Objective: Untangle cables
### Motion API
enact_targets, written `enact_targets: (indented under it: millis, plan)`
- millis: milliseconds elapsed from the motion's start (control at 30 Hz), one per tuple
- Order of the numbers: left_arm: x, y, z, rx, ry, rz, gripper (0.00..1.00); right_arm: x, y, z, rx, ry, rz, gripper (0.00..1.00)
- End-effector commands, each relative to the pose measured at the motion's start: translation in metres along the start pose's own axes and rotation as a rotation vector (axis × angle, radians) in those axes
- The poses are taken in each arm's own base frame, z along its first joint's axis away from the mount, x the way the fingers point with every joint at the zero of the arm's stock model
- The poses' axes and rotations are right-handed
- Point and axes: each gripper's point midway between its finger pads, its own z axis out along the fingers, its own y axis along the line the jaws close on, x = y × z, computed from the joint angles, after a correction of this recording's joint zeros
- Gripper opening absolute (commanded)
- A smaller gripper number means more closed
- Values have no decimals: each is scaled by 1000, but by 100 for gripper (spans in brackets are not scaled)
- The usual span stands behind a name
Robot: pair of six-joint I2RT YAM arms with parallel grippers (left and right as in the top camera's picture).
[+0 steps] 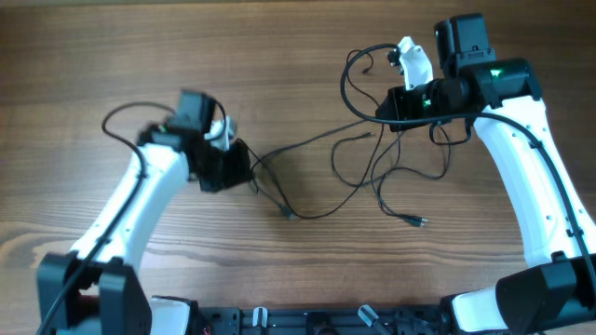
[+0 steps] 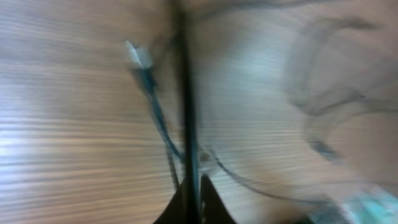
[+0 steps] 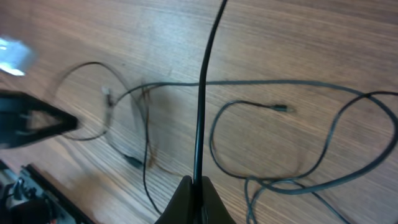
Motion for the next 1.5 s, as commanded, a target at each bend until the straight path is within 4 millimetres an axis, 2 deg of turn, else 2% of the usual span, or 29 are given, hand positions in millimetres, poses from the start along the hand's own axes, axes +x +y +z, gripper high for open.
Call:
enact_targets:
  millis: [0,67,100,133,167,200,233,300,333,367,433,533,600,633,667,733,800,833,867,933,1000,1033,1067,1100,1167,1200,1300,1367,1467]
  plan:
    - [-29,-109,-107,482,-95,191,4,2,-6,4,33,13,28,4]
    - [-57,-119,-137,547,-205,198,4,2,-6,4,32,13,31,4]
    - [-68,-114,-141,536,-238,150,4,2,-6,4,33,13,36,4]
    - [-75,-101,-130,461,-239,30,4,2,-6,4,33,11,45,4]
    - [-70,-92,-118,390,-216,-11,4,1,-6,4,33,8,46,4]
    - [-57,-86,-103,318,-161,-22,4,0,-6,4,33,6,45,4]
    - [-40,-90,-98,324,-101,43,4,0,-6,4,33,6,45,4]
    - [-17,-115,-110,503,-20,195,4,0,-6,4,33,7,46,4]
    - [-15,-121,-115,550,-17,235,4,0,-6,4,33,6,45,4]
    - [-17,-123,-115,555,-29,244,9,0,-6,4,33,6,46,4]
    - [-16,-128,-119,586,-12,211,4,1,-6,4,32,8,47,4]
    - [-22,-136,-117,589,-47,262,4,0,-2,4,8,5,45,4]
    - [-25,-157,-111,580,-108,383,4,-4,7,4,-49,-9,39,4]
    - [-31,-158,-104,525,-148,408,4,-4,6,4,-39,-10,38,4]
    - [-39,-150,-93,413,-201,409,5,-4,-14,4,69,-13,64,4]
    - [-44,-120,-78,208,-224,356,9,-2,-90,-21,449,-75,313,4]
    - [-42,-97,-73,92,-211,312,9,-10,-111,-42,506,-126,351,4]
    - [-43,-81,-70,14,-214,290,10,-28,-112,-65,485,-187,324,4]
    - [-42,-74,-65,-11,-209,282,12,-45,-109,-85,468,-248,297,4]
    - [-39,-67,-56,-18,-190,271,13,-83,-99,-142,486,-422,253,4]
    - [-36,-61,-47,-23,-177,259,14,-113,-79,-197,497,-591,184,4]
    - [-35,-59,-44,-25,-173,257,15,-129,-62,-232,494,-702,142,4]
    - [-35,-58,-42,-26,-171,256,16,-134,-51,-252,490,-765,120,4]
    - [-35,-57,-41,-25,-172,256,16,-138,-39,-263,461,-802,94,4]
    - [-39,-60,-41,-14,-188,233,17,-145,14,-273,250,-849,-80,4]
    - [-43,-62,-41,-4,-202,216,17,-146,26,-276,198,-865,-115,4]
    - [-47,-67,-42,13,-221,207,20,-154,24,-292,221,-938,-73,4]
    - [-45,-72,-39,17,-219,224,25,-156,24,-294,228,-948,-75,4]
    - [-40,-91,-28,37,-212,283,33,-148,-6,-292,346,-932,71,4]
